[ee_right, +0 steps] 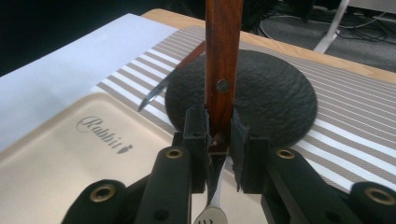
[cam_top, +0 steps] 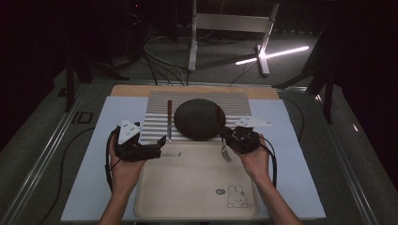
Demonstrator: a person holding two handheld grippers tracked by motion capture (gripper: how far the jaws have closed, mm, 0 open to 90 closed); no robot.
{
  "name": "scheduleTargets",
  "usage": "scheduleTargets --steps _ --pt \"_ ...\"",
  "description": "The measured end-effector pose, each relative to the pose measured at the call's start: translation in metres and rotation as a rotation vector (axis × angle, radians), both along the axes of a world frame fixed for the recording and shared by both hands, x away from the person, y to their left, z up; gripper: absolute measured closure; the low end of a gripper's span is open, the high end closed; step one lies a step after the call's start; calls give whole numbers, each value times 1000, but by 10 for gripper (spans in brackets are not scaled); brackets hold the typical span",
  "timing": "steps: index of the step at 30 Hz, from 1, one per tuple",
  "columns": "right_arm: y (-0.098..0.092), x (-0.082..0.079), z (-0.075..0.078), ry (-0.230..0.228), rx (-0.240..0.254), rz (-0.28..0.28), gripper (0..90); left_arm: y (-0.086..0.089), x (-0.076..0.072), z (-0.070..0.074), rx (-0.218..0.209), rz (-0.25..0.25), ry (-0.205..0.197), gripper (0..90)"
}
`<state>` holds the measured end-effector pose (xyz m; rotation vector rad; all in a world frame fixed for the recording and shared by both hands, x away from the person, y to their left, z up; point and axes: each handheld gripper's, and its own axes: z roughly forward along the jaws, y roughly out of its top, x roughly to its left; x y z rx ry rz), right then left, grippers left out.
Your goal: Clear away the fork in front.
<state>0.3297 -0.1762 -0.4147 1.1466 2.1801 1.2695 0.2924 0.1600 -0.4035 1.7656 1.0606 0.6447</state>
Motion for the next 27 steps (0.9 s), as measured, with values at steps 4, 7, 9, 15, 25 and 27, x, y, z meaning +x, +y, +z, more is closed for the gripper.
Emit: scheduleTargets --steps 4,7,9,15,25,27 --pt "7 -3 0 -1 7 17 782 -7 5 2 -5 -13 2 10" --pt "11 -5 0 -1 10 23 781 -13 7 2 -6 -21 3 11" --pt "13 -6 0 -2 12 29 782 -16 9 2 -12 -28 4 11" --pt "21 -9 -2 -7 15 47 782 -27 13 2 -25 -56 7 23" --pt "31 -15 -7 -6 10 69 782 -48 17 -2 -55 -107 22 78" --pt "33 -16 -8 -9 6 78 781 -52 17 -2 -69 -112 26 104"
